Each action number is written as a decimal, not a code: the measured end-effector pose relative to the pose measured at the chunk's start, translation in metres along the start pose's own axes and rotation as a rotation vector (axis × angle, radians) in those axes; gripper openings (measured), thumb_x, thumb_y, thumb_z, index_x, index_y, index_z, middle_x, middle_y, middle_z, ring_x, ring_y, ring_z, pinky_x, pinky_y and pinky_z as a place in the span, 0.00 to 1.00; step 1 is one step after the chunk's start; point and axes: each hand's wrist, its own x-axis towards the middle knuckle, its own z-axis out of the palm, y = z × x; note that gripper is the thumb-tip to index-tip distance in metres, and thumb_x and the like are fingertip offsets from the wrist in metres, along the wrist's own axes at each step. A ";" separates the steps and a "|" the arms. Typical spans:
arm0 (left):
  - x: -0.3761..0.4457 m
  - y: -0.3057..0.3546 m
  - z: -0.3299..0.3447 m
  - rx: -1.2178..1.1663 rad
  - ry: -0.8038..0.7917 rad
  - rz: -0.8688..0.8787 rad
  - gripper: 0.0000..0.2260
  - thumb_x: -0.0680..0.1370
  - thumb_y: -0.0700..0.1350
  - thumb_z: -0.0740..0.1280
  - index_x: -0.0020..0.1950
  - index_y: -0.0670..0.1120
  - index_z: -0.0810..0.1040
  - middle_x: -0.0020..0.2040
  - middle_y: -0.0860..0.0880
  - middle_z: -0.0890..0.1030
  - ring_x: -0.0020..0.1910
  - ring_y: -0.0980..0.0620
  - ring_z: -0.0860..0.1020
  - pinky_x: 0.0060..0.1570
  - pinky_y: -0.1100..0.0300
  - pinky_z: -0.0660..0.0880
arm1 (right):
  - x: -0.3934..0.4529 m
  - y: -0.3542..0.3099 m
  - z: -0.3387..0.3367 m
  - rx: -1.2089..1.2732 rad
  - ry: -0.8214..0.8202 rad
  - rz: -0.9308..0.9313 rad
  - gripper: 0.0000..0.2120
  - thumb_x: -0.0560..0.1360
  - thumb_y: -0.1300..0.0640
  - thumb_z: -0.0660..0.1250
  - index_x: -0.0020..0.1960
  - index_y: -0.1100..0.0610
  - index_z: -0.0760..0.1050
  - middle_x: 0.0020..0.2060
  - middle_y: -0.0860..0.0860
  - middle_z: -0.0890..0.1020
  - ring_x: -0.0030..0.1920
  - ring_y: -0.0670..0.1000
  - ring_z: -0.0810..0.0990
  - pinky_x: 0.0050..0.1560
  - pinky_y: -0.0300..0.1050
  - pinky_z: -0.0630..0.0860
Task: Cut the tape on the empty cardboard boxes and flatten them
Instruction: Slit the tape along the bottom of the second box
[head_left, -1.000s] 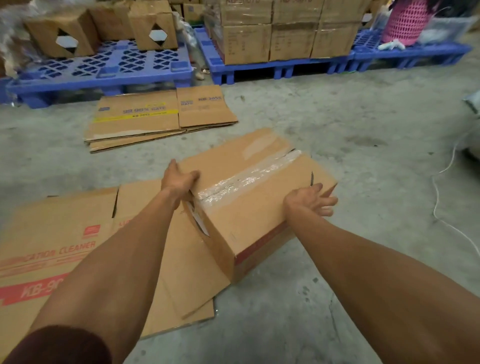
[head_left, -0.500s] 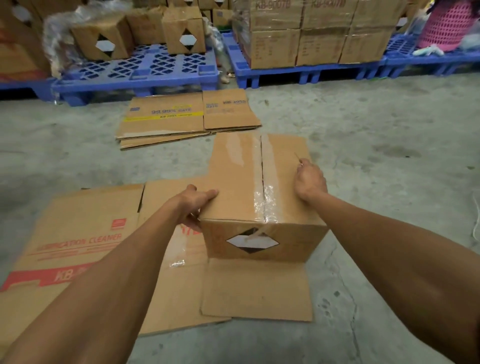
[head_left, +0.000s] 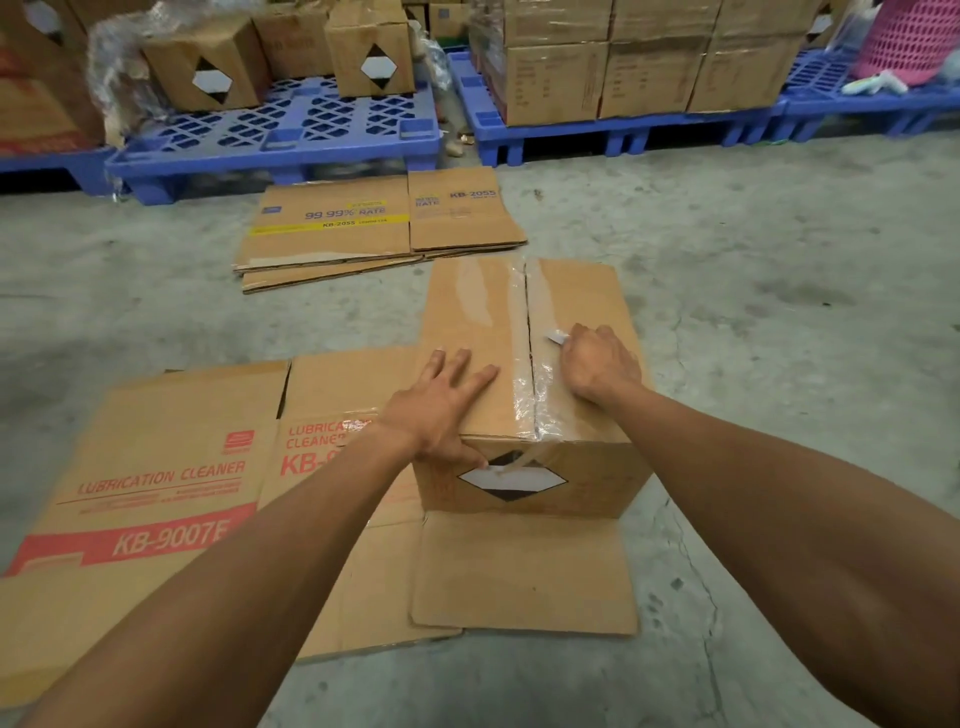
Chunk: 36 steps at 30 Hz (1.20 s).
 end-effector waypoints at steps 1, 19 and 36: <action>0.000 0.003 0.002 0.023 0.028 -0.026 0.54 0.66 0.69 0.72 0.79 0.60 0.39 0.80 0.50 0.38 0.79 0.43 0.39 0.66 0.37 0.66 | 0.002 0.001 -0.001 0.023 0.011 -0.002 0.18 0.83 0.51 0.52 0.67 0.55 0.73 0.63 0.57 0.74 0.60 0.60 0.75 0.56 0.51 0.70; 0.066 0.098 0.004 -0.082 0.113 -0.075 0.24 0.82 0.59 0.52 0.78 0.65 0.50 0.79 0.37 0.47 0.76 0.30 0.44 0.71 0.35 0.60 | 0.004 0.051 -0.022 -0.039 0.266 0.006 0.13 0.78 0.61 0.62 0.57 0.48 0.80 0.54 0.53 0.80 0.53 0.59 0.79 0.45 0.47 0.67; 0.064 0.099 -0.002 -0.073 0.080 -0.090 0.24 0.83 0.59 0.50 0.78 0.64 0.49 0.80 0.38 0.45 0.77 0.31 0.42 0.72 0.36 0.59 | -0.028 0.062 -0.022 -0.103 0.242 -0.035 0.09 0.77 0.62 0.63 0.50 0.54 0.82 0.47 0.54 0.80 0.44 0.57 0.78 0.41 0.46 0.69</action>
